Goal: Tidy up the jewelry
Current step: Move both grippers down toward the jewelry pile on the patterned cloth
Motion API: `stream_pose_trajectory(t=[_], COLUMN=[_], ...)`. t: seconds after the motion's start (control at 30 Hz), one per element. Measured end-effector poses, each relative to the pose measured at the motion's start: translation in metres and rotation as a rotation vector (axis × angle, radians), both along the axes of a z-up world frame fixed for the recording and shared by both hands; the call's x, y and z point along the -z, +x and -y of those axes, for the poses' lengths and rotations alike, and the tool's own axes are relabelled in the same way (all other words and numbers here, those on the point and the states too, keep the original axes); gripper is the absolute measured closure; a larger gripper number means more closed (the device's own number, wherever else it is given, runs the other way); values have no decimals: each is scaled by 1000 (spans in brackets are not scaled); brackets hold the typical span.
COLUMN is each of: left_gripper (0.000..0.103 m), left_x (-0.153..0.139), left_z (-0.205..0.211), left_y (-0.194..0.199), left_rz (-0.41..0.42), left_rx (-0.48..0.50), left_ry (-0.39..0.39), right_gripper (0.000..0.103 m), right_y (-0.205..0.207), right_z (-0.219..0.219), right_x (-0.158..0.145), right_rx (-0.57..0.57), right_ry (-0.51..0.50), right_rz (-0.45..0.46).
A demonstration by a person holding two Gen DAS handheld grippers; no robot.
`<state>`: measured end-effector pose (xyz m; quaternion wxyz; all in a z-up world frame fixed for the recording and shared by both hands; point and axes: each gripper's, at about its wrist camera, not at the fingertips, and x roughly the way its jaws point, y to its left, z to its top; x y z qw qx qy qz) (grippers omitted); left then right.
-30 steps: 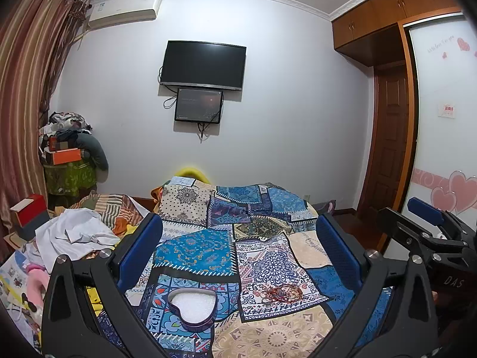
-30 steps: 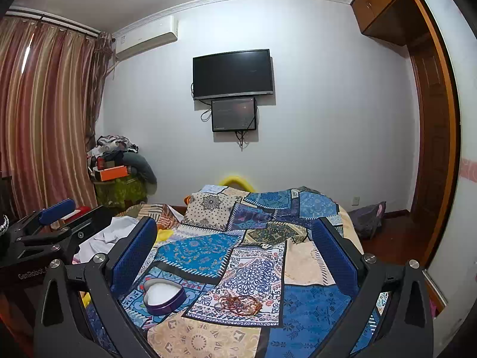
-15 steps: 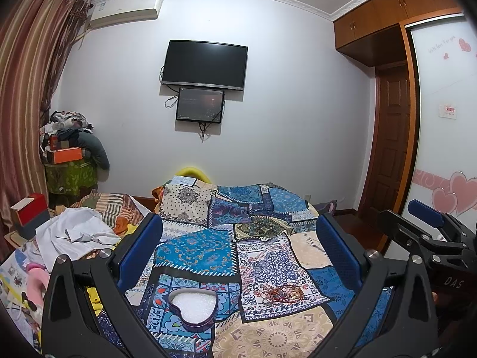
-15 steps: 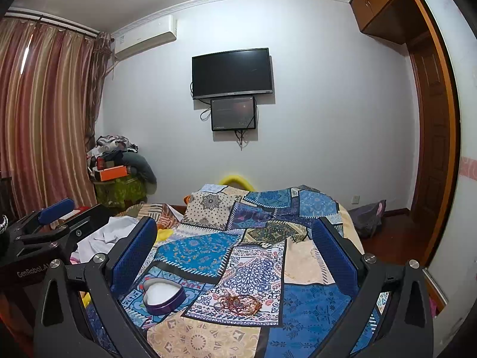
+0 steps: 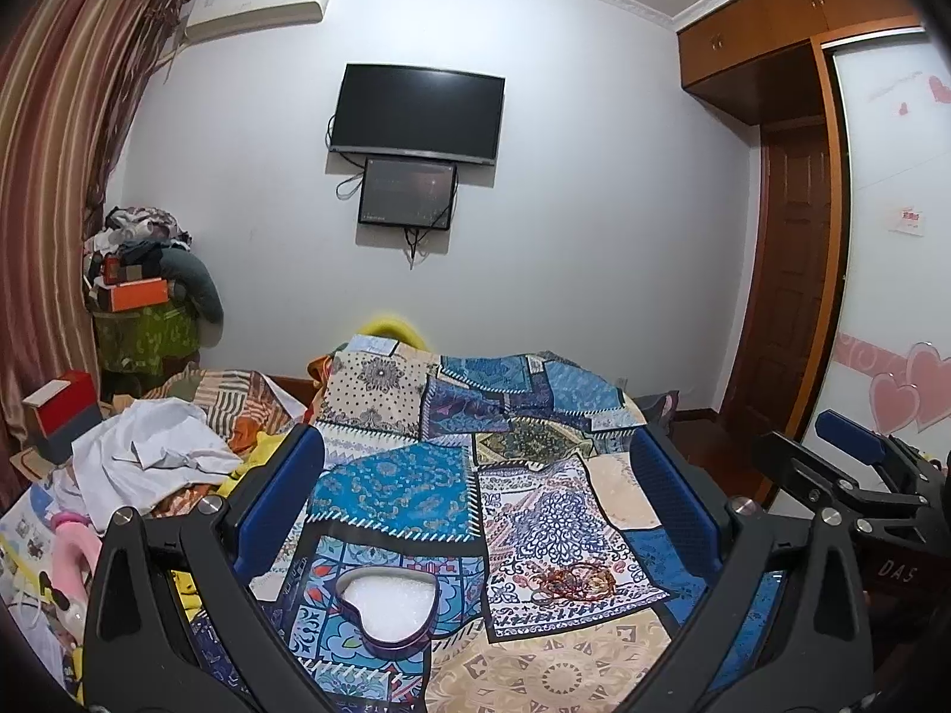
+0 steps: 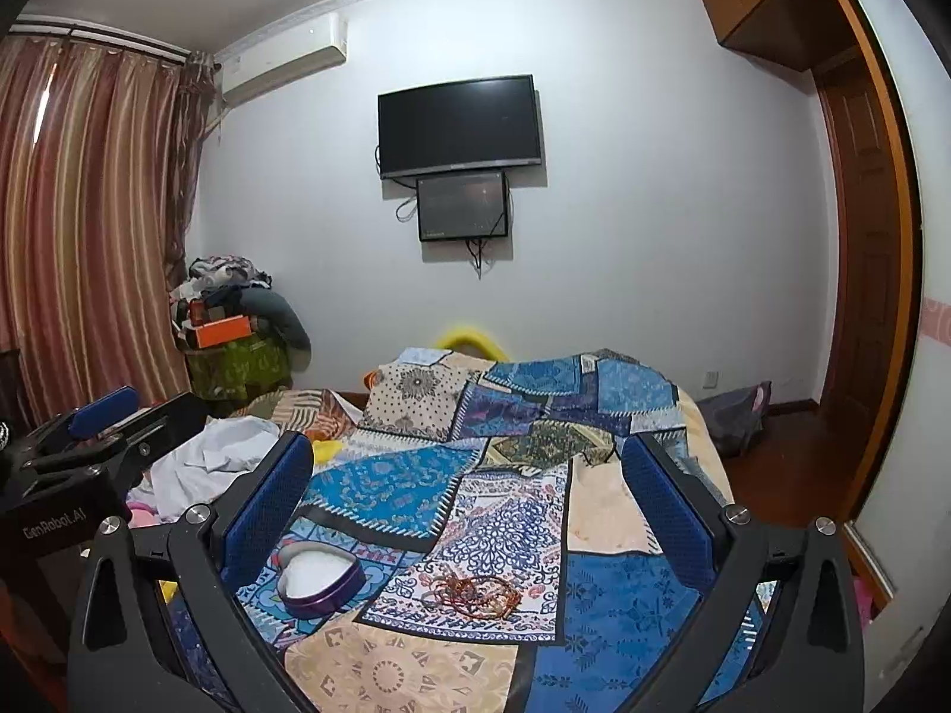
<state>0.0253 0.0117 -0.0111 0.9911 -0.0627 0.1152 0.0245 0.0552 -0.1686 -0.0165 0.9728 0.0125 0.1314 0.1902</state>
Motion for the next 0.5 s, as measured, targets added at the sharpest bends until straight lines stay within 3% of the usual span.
stream_pose_trajectory(t=[0.3, 0.5], left_gripper=[0, 0], left_x=[25, 56], left_z=[-3, 0], left_y=[42, 80], left_rz=[-111, -242], left_rx=[-3, 22], left_ry=[-19, -17], right_gripper=[0, 0], right_y=[31, 59], right_z=[11, 26], right_x=[26, 56], right_rx=[50, 72], right_ry=[-39, -73], right_rz=[-87, -200])
